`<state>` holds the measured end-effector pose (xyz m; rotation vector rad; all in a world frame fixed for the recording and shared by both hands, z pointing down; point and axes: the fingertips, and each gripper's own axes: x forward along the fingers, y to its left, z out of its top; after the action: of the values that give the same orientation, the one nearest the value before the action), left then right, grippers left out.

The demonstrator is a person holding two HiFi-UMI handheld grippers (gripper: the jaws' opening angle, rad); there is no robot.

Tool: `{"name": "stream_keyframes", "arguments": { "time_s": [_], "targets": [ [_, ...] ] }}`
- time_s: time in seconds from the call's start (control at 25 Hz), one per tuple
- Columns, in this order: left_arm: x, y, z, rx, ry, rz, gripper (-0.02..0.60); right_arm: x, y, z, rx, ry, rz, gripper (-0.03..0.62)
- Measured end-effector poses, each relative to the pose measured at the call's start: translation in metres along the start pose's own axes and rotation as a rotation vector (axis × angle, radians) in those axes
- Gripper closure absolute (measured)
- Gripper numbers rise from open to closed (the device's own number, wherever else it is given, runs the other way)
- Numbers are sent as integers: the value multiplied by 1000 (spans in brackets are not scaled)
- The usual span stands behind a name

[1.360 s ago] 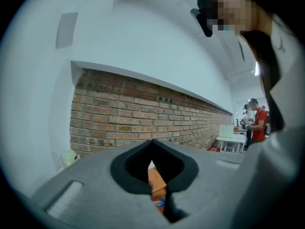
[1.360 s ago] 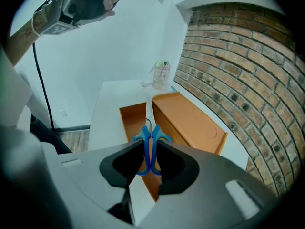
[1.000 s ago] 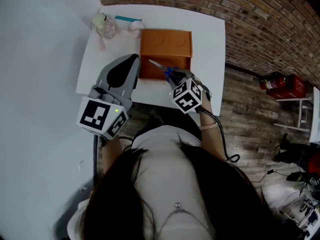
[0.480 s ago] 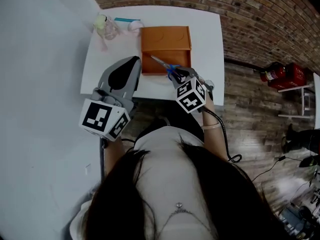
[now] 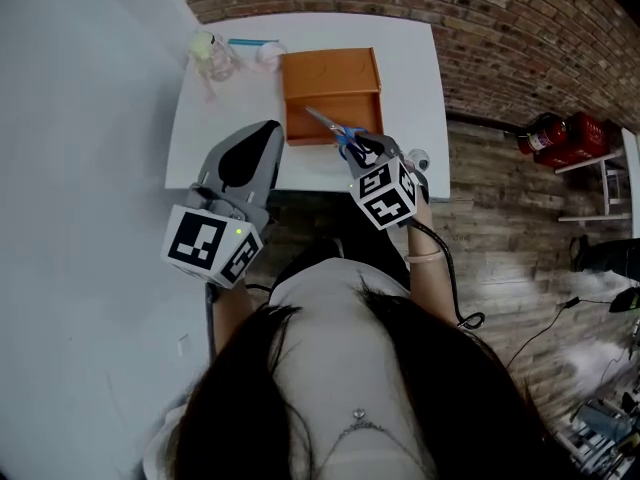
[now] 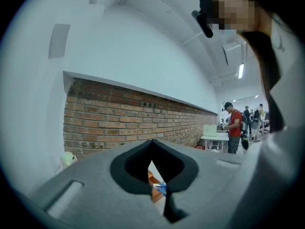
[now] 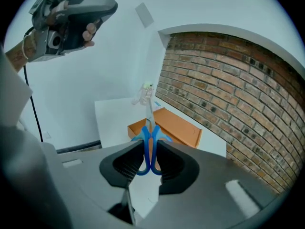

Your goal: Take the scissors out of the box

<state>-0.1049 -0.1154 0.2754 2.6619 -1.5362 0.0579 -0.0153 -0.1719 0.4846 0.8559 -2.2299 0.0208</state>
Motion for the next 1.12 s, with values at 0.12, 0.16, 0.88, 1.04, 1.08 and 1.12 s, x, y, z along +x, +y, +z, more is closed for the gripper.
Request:
{"name": "stream_keyframes", "arguments": {
  "time_s": [0.12,0.16,0.88,1.04,1.08,1.12],
  "targets": [
    [-10,-4,-1,0,-4,-11,581,-9,5,3,13,-17,-23,497],
    [-12,-5,-1,0,-4,-15,581,-12,6,4,19,-22,-30,497],
    [-39,-18,-4,6,-34,-46,581,-42,15,23,53,-117,-108,497],
    [-37,-20,-3,4,-36,-46,581,-50,11,31,55,-146,-116,497],
    [-36,-22,-3,3,-36,-47,581,-52,10,33,55,-154,-118,497],
    [-35,-24,-3,3,-35,-48,581,-55,9,34,55,-163,-119,497]
  ]
}}
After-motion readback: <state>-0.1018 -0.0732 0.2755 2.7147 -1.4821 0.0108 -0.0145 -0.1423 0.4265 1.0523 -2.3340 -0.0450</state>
